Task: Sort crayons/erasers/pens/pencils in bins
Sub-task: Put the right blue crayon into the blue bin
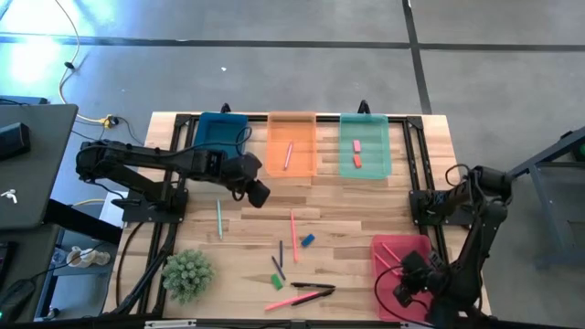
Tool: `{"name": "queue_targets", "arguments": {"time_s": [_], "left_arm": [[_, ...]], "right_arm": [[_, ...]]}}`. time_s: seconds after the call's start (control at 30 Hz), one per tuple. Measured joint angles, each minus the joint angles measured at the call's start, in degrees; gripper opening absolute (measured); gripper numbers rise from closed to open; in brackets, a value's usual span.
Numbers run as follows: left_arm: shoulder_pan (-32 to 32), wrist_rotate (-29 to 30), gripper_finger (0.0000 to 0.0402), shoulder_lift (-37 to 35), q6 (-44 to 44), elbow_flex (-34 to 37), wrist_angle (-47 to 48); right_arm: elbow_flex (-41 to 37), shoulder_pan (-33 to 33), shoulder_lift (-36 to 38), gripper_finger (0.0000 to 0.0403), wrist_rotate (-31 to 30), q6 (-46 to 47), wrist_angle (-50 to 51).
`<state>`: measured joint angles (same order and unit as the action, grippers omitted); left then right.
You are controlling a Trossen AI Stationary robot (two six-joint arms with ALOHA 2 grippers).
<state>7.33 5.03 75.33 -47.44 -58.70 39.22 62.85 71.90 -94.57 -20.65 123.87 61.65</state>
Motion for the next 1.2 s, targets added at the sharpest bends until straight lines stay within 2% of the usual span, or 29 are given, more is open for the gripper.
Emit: {"name": "queue_targets", "arguments": {"time_s": [0.2, 0.33, 0.53, 0.83, 1.0, 1.2], "left_arm": [[1.3, -0.2, 0.013, 0.0, 4.3, 0.0, 0.1], [2.3, -2.4, 0.013, 0.0, 7.0, 0.0, 1.2], [3.8, -2.8, 0.0131, 0.0, 7.7, 0.0, 7.9], [4.8, -3.1, 0.0176, 0.0, 17.2, 0.0, 14.9], [4.8, -3.1, 0.0199, 0.0, 23.9, 0.0, 14.3], [4.1, -3.1, 0.0193, 0.0, 34.3, 0.0, 10.0]], "right_arm": [[0.0, -0.7, 4.2, 0.0087, -1.6, 0.8, 0.8], [0.0, -2.5, 6.8, 0.0087, -1.8, 0.9, 1.6], [0.0, -7.1, 10.0, 0.0087, -5.8, 0.3, 2.7], [0.0, -18.6, 13.7, 0.0087, -12.9, -9.3, 2.8], [0.0, -26.2, 15.1, 0.0087, -14.2, -16.0, 2.8], [0.0, -34.2, 15.6, 0.0087, -14.2, -23.0, 2.7]]}}
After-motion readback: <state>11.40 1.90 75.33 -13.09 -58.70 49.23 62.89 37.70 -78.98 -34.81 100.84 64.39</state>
